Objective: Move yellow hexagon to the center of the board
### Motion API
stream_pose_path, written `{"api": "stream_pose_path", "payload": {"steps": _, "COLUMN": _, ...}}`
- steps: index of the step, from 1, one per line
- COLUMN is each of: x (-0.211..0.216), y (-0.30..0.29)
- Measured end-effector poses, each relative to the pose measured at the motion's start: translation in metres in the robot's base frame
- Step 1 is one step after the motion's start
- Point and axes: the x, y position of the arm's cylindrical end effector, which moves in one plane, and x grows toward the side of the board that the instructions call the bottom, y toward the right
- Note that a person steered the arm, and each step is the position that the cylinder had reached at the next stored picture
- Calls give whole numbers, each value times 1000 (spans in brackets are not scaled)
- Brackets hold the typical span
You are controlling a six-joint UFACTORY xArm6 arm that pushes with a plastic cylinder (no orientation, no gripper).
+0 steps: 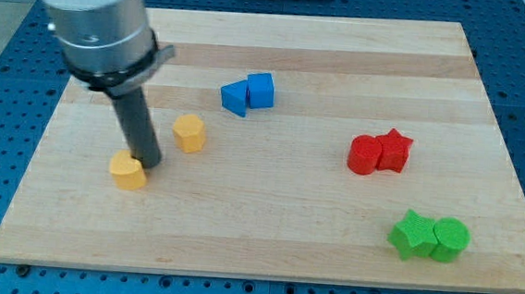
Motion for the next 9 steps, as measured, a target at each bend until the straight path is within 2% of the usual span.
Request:
{"api": "stream_pose_path", "payload": {"steps": 1, "x": -10, "y": 6}}
{"api": "stream_pose_path", "payload": {"steps": 4, "x": -37, "y": 99}}
{"api": "stream_pose_path", "payload": {"steps": 5, "x": -42, "y": 108}}
{"api": "stream_pose_path", "payload": {"steps": 7, "x": -42, "y": 38}}
{"api": "stream_pose_path", "payload": {"steps": 9, "x": -48, "y": 90}}
